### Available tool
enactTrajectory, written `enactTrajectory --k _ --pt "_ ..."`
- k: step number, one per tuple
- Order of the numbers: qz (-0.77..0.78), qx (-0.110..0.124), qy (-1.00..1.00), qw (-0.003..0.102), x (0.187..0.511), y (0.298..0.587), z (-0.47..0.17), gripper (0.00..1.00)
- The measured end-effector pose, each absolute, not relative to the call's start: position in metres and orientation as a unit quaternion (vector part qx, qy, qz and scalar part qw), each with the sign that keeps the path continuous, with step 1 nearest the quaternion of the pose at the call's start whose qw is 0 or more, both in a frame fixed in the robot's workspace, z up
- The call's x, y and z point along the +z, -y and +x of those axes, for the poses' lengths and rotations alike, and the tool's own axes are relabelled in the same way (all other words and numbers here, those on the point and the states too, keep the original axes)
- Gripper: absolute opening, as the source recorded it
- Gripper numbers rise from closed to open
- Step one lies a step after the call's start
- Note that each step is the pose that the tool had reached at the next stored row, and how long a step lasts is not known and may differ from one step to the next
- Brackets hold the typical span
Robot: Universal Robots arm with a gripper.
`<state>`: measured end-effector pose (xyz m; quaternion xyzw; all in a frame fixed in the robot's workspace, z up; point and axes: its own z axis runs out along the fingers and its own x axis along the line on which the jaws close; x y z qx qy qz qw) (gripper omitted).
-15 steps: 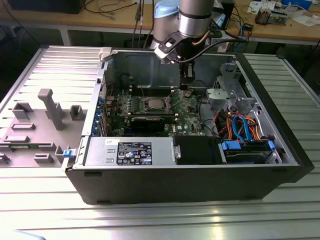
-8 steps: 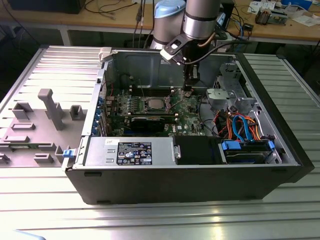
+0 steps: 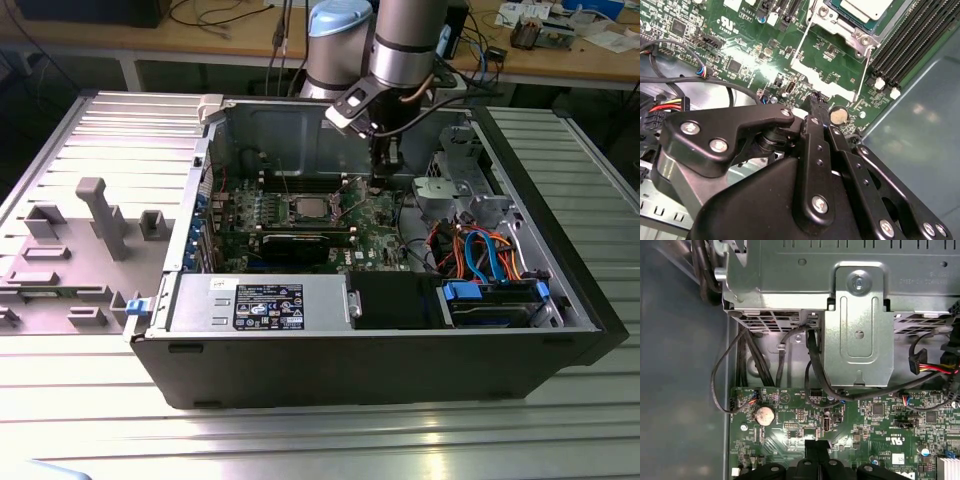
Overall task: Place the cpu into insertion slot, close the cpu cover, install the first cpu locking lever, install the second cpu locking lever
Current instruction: 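Close the cpu cover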
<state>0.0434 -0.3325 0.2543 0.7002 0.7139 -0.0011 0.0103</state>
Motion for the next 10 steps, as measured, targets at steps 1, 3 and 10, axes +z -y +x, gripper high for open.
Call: enactTrajectory --k 1,3,10 --pt "0.700 -0.001 -0.714 0.010 0.2531 0.3325 0.0434 0.11" --pt "0.699 -0.001 -0.715 0.010 0.2509 0.3325 0.0434 0.11" --pt "0.699 -0.001 -0.715 0.010 0.2495 0.3326 0.0403 0.11"
